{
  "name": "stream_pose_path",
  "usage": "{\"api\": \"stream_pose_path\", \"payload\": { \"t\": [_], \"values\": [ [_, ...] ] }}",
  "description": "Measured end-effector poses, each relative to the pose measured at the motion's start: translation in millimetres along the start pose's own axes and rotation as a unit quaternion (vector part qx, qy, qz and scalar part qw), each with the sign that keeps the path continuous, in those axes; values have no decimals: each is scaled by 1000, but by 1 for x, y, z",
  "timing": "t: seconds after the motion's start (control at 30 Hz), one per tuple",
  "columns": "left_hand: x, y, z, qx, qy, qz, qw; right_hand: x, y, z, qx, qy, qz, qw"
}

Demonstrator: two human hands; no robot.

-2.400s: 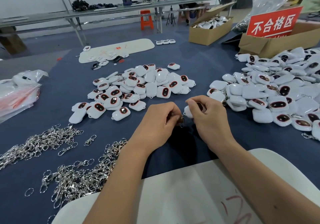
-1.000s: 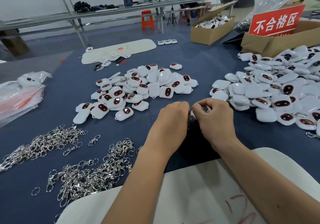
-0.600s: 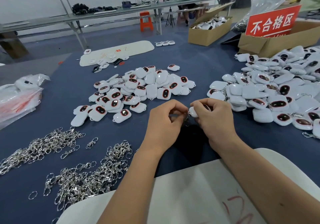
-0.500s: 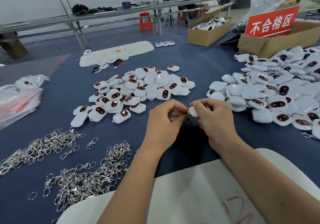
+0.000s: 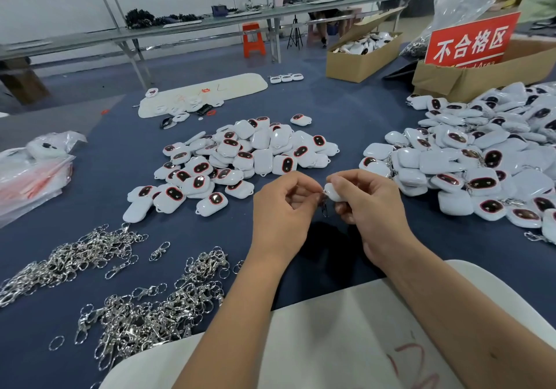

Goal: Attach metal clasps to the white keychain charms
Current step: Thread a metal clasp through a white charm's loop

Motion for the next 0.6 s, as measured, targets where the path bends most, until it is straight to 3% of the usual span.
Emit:
{"api": "stream_pose_path", "payload": {
  "t": [0.2, 0.43, 0.5, 0.6],
  "values": [
    [0, 0, -6, 27, -56, 5, 998, -5, 2, 3, -20, -22, -23, 999],
    [18, 3, 8, -1, -287, 113, 951, -12, 7, 8, -50, 24, -56, 997],
    [14, 1, 3, 8, -238, 85, 967, -13, 7, 8, -48, 15, -63, 997],
    [-2, -1, -11, 45, -26, -24, 998, -15, 5, 10, -45, -52, -66, 995]
  ]
}}
Point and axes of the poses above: each hand's wrist, its own y-axis away from the middle knuckle, its own z-axis out of the palm, x = y × z, the point moved 9 cm from there along -y, towards the middle knuckle, and after that the axes turned 12 degrees about -z, right-handed, at the moved point
